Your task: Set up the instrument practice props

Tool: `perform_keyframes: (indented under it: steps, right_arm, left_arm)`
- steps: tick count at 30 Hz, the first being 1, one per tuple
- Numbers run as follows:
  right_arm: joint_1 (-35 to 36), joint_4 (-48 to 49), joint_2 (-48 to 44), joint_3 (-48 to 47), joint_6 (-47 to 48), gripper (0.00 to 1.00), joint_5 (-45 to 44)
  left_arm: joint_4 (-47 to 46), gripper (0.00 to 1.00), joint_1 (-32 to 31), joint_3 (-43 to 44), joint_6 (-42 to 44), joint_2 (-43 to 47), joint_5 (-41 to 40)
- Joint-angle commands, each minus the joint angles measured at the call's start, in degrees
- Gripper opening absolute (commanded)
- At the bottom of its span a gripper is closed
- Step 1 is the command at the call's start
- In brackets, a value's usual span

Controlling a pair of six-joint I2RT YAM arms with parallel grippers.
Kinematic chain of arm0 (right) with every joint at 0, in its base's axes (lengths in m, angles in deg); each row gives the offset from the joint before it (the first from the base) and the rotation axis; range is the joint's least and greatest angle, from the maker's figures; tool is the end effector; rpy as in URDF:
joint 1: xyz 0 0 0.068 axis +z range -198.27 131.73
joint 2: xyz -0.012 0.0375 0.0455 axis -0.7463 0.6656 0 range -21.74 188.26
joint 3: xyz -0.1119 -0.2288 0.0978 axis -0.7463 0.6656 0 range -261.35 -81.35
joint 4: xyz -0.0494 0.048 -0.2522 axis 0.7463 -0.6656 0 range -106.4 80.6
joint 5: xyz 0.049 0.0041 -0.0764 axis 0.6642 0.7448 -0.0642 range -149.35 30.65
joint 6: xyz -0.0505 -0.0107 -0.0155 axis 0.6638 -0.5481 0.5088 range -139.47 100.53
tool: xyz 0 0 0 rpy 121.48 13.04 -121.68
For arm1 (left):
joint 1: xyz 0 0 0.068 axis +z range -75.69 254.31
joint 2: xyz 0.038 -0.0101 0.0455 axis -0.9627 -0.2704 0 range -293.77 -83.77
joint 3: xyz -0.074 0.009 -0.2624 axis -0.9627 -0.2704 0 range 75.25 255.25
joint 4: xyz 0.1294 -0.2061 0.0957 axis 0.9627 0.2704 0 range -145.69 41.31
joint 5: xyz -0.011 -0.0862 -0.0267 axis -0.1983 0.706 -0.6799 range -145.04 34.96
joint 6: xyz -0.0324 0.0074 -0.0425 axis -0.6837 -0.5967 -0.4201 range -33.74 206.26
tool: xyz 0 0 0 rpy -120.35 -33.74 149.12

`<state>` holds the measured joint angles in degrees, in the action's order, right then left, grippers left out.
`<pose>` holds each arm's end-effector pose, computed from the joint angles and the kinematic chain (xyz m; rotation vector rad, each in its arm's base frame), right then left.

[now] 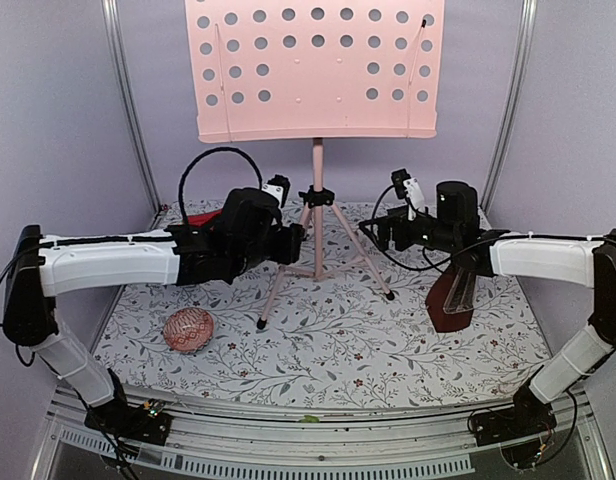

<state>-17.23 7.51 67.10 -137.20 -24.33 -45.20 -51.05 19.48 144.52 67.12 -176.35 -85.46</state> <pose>0.3013 0.1916 0.2644 -0.5991 1.7980 0.6604 0.2296 -0.2947 0.2863 0.2973 1.9758 -0.2853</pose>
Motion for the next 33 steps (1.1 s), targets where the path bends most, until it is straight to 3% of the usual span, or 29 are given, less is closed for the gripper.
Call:
perform_keyframes:
  steps: [1,9,16,19,24,29,33]
  right_arm:
    - [-0.4,4.7,-6.2,5.1,-3.2,0.99,-3.4]
    - [-0.4,6.0,-11.5,9.9,-11.8,0.99,-8.4]
    - [-0.4,7.0,-14.0,12.3,-15.3,0.99,-4.5]
    - [-0.4,6.9,-14.3,12.4,-15.4,0.99,-2.3]
    - [-0.4,6.8,-15.6,12.5,-16.2,0.99,0.3]
    - [-0.4,5.4,-17.1,12.5,-17.5,0.99,1.6]
    - [-0.4,4.8,-18.7,13.0,-18.6,0.99,1.9]
  left_arm:
    - [4.2,0.63,0.8,-5.2,-9.8,6.6,1.2]
    - [14.9,0.58,7.9,-13.1,-28.6,15.3,5.0]
    - [19.4,0.59,18.3,-19.9,-42.5,21.9,7.0]
    - [18.6,0.63,24.5,-22.1,-44.0,23.6,7.5]
    - [9.2,0.62,39.4,-27.0,-43.7,23.9,16.3]
    - [3.0,0.62,51.8,-27.0,-42.3,17.5,22.5]
    - [-0.6,0.6,57.6,-25.8,-41.9,9.8,26.9]
